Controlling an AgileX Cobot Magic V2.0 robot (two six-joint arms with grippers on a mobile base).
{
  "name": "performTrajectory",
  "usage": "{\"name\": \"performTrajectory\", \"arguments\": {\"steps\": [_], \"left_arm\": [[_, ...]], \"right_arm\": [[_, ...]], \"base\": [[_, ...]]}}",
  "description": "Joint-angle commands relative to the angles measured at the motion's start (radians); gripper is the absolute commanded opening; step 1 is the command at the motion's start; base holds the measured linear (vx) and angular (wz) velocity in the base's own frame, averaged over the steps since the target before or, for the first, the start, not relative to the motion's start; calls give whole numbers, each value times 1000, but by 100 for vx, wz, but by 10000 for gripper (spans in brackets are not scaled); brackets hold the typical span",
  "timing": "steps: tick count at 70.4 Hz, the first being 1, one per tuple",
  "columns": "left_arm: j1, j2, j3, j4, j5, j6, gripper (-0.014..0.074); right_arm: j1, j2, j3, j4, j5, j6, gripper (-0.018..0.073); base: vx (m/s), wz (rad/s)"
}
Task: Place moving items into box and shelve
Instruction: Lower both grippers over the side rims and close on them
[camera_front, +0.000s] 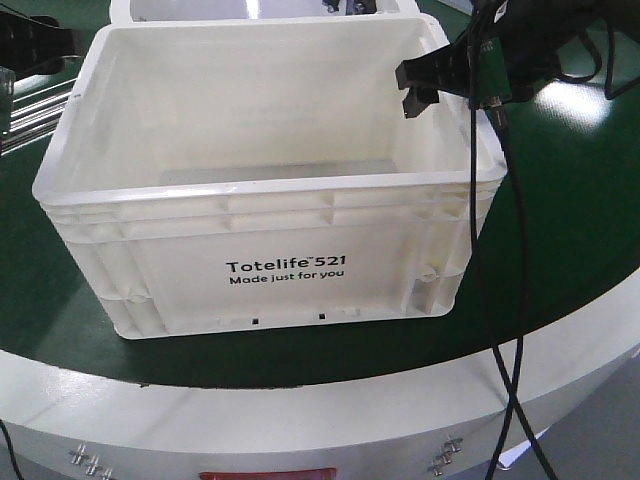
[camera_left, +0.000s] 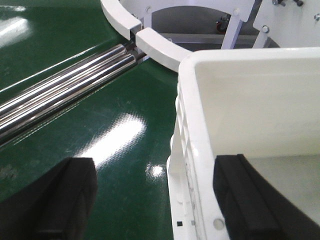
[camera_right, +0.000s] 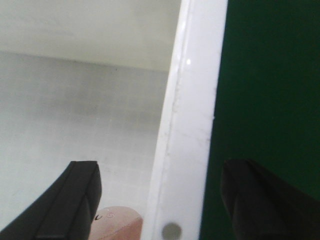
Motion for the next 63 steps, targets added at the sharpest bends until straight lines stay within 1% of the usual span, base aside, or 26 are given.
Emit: {"name": "performTrajectory", "arguments": {"steps": [1,24,63], "left_arm": [[0,-36,-36,4,-54,-1,587],[0,-36,-36,4,-46,-1,587],[0,-36,-36,4,-46,-1,587]], "right_arm": [[-2,-48,-35,4,-45,3,529],[-2,-52,-35,6,-38,9,491],[-2,-73,-36,9,-40,9,480]], "base": [[0,0],[0,0],[0,0]]}}
